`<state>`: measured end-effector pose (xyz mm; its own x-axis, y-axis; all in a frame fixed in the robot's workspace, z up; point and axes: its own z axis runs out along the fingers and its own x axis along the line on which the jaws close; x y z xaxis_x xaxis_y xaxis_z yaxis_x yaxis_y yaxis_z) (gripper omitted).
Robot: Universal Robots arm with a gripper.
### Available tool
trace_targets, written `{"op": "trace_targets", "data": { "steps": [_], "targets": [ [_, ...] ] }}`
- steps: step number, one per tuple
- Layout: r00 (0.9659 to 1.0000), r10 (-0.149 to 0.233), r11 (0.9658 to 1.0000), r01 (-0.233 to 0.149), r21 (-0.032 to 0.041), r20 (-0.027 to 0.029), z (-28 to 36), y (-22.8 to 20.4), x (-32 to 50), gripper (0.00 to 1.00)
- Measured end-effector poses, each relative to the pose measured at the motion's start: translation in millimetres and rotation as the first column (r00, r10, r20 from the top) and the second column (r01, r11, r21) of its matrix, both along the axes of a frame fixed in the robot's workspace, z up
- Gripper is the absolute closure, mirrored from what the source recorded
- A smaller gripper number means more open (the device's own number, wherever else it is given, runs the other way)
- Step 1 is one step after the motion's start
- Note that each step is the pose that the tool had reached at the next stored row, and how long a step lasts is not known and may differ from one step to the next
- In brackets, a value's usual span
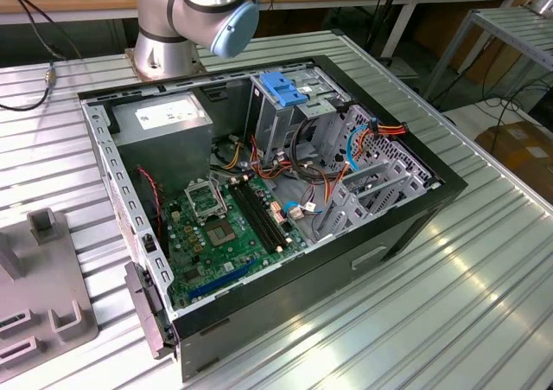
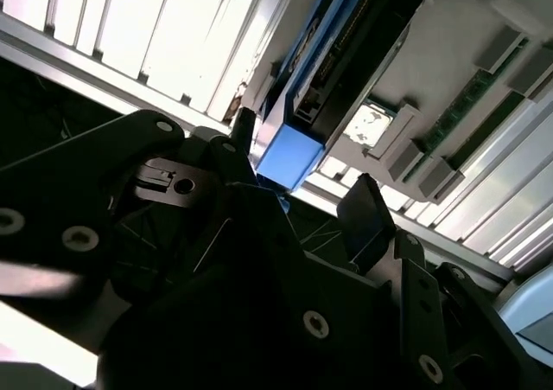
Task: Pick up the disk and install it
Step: 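Pick up the disk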
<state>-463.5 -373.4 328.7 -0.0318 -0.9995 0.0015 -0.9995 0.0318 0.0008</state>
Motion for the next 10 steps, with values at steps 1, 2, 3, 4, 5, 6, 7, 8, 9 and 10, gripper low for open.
{"op": "trace_targets", "data": {
  "steps": [1,2,3,4,5,6,7,8,9,10],
  "targets": [
    [1.0,0.0,1.0,0.0,0.0,0.0,-2.2,0.0,0.0,0.34],
    [1.0,0.0,1.0,0.0,0.0,-0.0001,-3.9,0.0,-0.2,0.34],
    [1.0,0.0,1.0,0.0,0.0,0.0,-6.6,-0.1,-0.6,0.34],
    [1.0,0.0,1.0,0.0,0.0,0.0001,-8.4,-0.1,-0.8,0.34],
    [1.0,0.0,1.0,0.0,0.0,0.0007,-10.1,0.0,-1.1,0.34],
    [1.0,0.0,1.0,0.0,0.0,0.0028,-12.6,0.0,-1.9,0.34],
    [1.0,0.0,1.0,0.0,0.0,0.0037,-14.5,0.0,-2.5,0.34],
    [1.0,0.0,1.0,0.0,0.0,0.0042,-16.2,0.0,-3.4,0.34],
    [1.0,0.0,1.0,0.0,-0.0001,0.0046,-17.9,0.0,-4.4,0.34],
    [1.0,0.0,1.0,0.0,0.0001,0.0054,-20.2,0.1,-5.4,0.34]
  ]
}}
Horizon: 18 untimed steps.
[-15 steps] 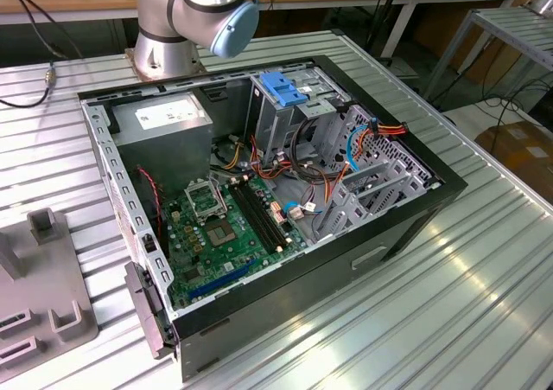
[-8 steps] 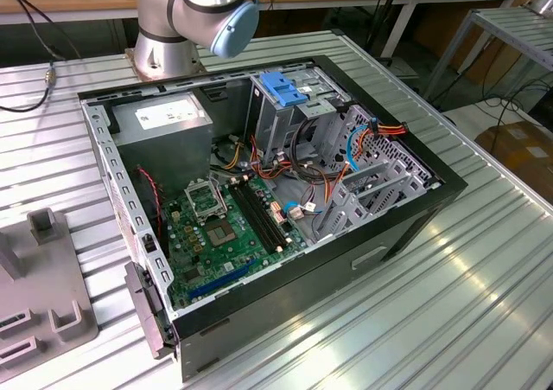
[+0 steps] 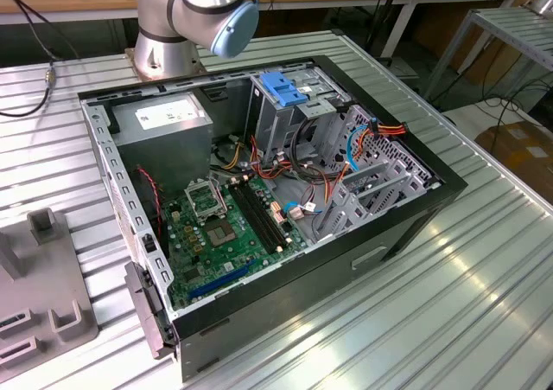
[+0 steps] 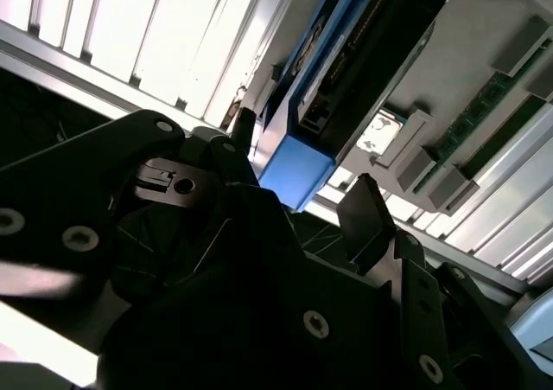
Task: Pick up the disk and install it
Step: 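Pick up the disk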
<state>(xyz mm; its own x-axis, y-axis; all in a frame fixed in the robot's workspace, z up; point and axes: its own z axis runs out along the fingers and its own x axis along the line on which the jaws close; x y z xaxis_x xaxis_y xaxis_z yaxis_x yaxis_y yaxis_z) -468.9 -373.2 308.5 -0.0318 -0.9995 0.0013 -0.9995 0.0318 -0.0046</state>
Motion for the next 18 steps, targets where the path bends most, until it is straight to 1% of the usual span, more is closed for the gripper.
{"op": "trace_targets", "data": {
  "steps": [2,3,5,6,7,8,10,13,14,18],
  "targets": [
    [1.0,0.0,1.0,0.0,-0.0001,0.0001,-3.9,0.1,-1.0,0.34],
    [1.0,0.0,1.0,0.0,0.0,0.0001,-7.3,0.1,-1.0,0.42],
    [1.0,0.0,1.0,0.0,-0.0004,0.0002,-9.5,0.3,-1.0,0.42],
    [1.0,0.0,1.0,0.0,-0.0006,0.0001,-9.5,0.3,-0.9,0.49],
    [1.0,-0.001,1.0,0.001,-0.0017,0.0001,-9.5,0.3,-0.4,0.49],
    [1.0,-0.004,1.0,0.004,-0.0046,0.0003,-9.6,0.5,1.8,0.49],
    [1.0,-0.005,1.0,0.005,-0.0051,0.0004,-9.8,0.8,1.9,0.49],
    [1.0,-0.009,0.9999,0.009,-0.0051,0.0004,-9.8,2.6,2.0,0.49],
    [1.0,-0.009,0.9999,0.009,-0.0051,0.0004,-9.8,2.7,1.9,0.58],
    [1.0,-0.01,0.9999,0.01,-0.0052,0.0003,-9.8,2.8,1.9,0.58]
  ]
}}
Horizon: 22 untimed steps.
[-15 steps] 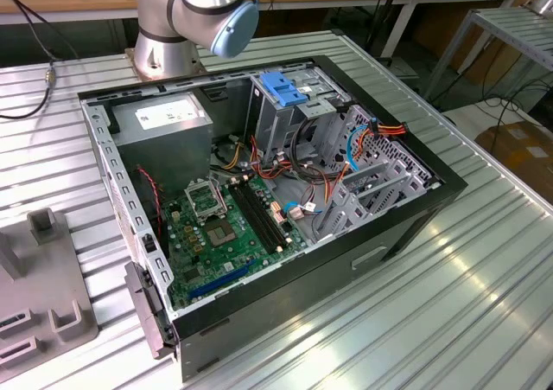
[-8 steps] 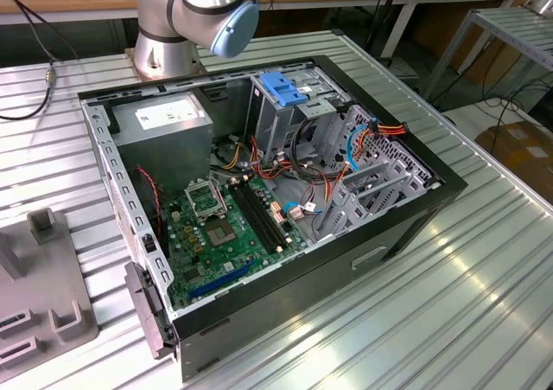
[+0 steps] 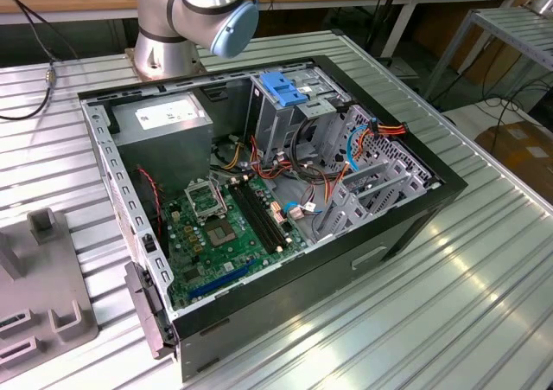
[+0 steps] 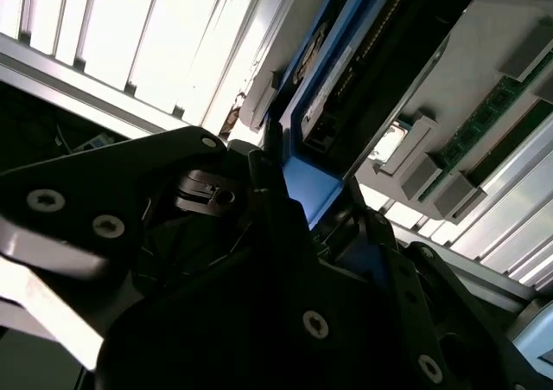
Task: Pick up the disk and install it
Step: 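Pick up the disk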
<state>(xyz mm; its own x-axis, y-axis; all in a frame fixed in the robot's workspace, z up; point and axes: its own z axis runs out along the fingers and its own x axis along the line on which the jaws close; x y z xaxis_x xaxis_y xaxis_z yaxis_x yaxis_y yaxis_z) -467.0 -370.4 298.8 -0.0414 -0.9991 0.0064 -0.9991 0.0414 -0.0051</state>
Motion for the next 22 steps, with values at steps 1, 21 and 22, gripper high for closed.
{"op": "trace_targets", "data": {
  "steps": [1,21,22],
  "targets": [
    [1.0,0.0,1.0,0.0,0.0001,0.0001,-0.1,0.0,0.1,0.58],
    [1.0,0.0,1.0,0.0,-0.0007,0.0,-0.7,0.2,1.0,0.63],
    [1.0,0.0,1.0,0.0,-0.0007,0.0,-0.7,0.2,1.0,0.63]
  ]
}}
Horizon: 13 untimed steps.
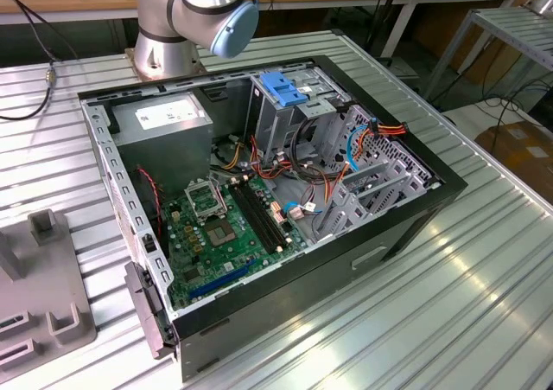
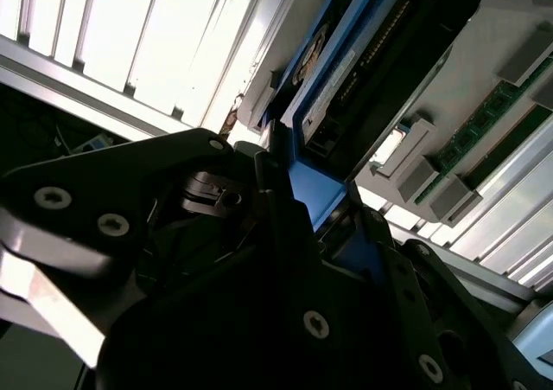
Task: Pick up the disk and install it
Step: 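Pick up the disk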
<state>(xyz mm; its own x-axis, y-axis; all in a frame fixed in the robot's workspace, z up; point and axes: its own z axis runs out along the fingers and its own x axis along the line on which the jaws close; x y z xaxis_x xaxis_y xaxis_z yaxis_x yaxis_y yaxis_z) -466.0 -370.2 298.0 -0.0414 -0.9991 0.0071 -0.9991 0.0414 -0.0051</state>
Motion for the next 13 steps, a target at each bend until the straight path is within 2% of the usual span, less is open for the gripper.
{"op": "trace_targets", "data": {
  "steps": [10,12,13],
  "targets": [
    [1.0,0.0,1.0,0.0,0.0002,0.0001,1.3,0.0,0.0,0.63],
    [1.0,0.0,1.0,0.0,0.0002,0.0001,6.9,0.0,0.0,0.63],
    [1.0,0.0,1.0,0.0,0.0002,0.0001,13.0,0.0,0.0,0.63]
  ]
}}
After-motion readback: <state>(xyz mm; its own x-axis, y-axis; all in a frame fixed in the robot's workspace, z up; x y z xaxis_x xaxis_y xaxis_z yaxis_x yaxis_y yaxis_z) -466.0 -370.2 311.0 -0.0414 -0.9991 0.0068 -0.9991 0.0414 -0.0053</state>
